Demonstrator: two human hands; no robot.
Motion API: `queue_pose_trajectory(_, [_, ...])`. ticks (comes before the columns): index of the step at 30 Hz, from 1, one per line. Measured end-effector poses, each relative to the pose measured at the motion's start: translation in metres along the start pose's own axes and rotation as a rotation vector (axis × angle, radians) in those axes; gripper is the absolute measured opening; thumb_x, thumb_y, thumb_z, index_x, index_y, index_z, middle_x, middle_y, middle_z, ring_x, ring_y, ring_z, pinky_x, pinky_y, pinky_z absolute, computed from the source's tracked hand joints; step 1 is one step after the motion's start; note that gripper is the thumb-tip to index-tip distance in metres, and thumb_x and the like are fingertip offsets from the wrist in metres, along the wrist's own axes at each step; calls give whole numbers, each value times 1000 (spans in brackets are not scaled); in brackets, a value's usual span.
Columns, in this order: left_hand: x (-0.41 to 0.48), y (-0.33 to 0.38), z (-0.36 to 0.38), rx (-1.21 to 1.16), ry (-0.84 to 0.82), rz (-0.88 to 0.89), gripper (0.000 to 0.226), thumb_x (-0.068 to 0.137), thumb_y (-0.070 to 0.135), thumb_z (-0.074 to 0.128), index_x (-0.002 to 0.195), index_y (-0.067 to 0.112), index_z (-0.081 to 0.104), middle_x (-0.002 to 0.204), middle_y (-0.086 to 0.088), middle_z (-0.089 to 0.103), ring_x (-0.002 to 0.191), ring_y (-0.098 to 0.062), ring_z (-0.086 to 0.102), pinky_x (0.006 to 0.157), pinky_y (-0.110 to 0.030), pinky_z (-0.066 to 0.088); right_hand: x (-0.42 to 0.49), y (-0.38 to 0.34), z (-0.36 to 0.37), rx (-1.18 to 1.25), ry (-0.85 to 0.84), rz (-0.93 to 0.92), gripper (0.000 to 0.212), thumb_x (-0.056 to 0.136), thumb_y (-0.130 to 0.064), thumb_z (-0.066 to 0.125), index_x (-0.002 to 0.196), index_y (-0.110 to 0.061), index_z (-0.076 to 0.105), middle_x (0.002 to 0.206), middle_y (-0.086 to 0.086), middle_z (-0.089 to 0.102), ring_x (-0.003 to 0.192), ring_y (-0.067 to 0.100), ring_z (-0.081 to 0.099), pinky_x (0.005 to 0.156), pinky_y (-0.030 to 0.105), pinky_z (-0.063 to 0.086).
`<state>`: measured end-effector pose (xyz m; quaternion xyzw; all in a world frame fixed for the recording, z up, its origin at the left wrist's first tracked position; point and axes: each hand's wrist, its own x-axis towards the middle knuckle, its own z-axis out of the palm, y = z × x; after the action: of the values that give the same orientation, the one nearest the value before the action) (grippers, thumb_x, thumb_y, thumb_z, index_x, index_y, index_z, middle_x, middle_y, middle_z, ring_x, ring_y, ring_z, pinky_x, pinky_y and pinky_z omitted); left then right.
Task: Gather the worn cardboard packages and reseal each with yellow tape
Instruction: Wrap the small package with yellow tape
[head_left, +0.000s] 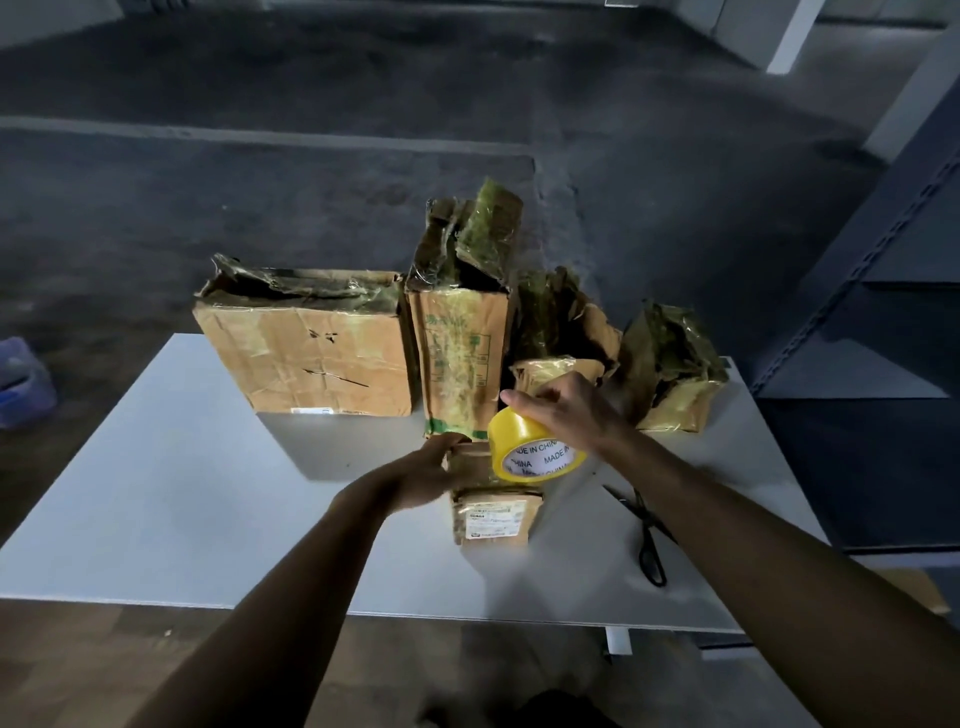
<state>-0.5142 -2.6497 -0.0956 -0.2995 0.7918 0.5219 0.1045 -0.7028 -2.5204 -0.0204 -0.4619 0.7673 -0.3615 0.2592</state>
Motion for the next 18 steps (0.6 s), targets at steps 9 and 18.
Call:
queue_pose_trajectory(9, [39,28,30,328,493,3,16,91,22,55,94,12,67,92,-16,72,85,-37,69,72,-44,57,2,-2,8,-55,48,-44,64,94,-45,63,44,-20,31,36,-9,27,40,11,28,49,30,24])
queue_pose_trajectory(18, [37,28,43,430,596,-172,23,96,18,51,112,7,65,111,-18,69,105,-35,65,87,-39,50,-5,21,34,479,114,278,64,91,-56,61,45,-24,29,48,0,26,51,20,38,59,30,32])
